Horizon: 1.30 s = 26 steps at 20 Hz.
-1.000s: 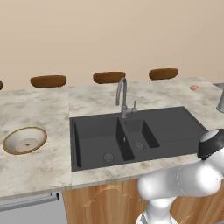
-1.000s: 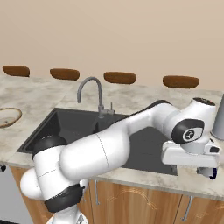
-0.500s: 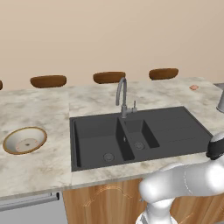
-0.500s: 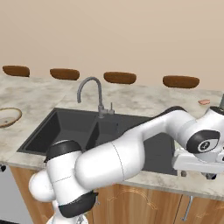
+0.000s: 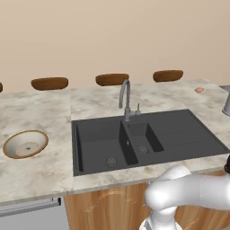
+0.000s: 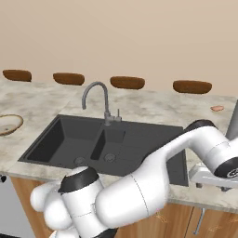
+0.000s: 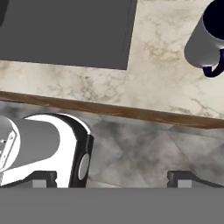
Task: Pick the mug and place it in the sink. Pick the bowl and place it in the open cabinet and then close the cabinet.
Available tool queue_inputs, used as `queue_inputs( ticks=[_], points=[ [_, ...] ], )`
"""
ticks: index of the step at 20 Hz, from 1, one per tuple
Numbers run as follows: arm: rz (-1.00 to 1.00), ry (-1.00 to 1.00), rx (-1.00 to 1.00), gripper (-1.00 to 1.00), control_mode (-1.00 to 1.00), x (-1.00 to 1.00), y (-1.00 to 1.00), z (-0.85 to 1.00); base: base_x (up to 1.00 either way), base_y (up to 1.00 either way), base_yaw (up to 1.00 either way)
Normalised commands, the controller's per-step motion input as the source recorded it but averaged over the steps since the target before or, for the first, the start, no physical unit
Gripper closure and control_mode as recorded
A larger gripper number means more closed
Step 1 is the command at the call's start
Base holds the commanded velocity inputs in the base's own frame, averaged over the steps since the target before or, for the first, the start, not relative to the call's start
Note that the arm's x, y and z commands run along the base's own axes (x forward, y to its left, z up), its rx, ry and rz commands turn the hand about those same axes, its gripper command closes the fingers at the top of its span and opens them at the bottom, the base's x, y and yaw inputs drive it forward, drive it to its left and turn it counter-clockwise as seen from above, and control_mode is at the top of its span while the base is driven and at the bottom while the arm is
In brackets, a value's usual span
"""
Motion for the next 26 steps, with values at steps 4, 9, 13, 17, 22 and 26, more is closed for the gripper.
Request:
queue_inputs(
  ticks=[4,9,13,17,22,26],
  points=[
    [0.00,-0.20,0.00,-1.00,-1.00,0.12,-0.02,-0.05,0.00,0.00,0.00],
    [0.00,-0.30,0.00,-1.00,-1.00,0.01,0.00,-0.12,0.00,0.00,0.00],
    [0.00,-0.28,0.00,-1.00,-1.00,0.00,0.00,-0.09,0.00,0.00,0.00],
    [0.00,-0.24,0.00,-1.00,-1.00,0.00,0.00,-0.10,0.00,0.00,0.00],
    [0.00,-0.26,0.00,-1.00,-1.00,0.00,-0.01,-0.18,0.00,0.00,0.00],
    [0.00,-0.29,0.00,-1.00,-1.00,0.00,-0.04,-0.18,0.00,0.00,0.00]
  ],
)
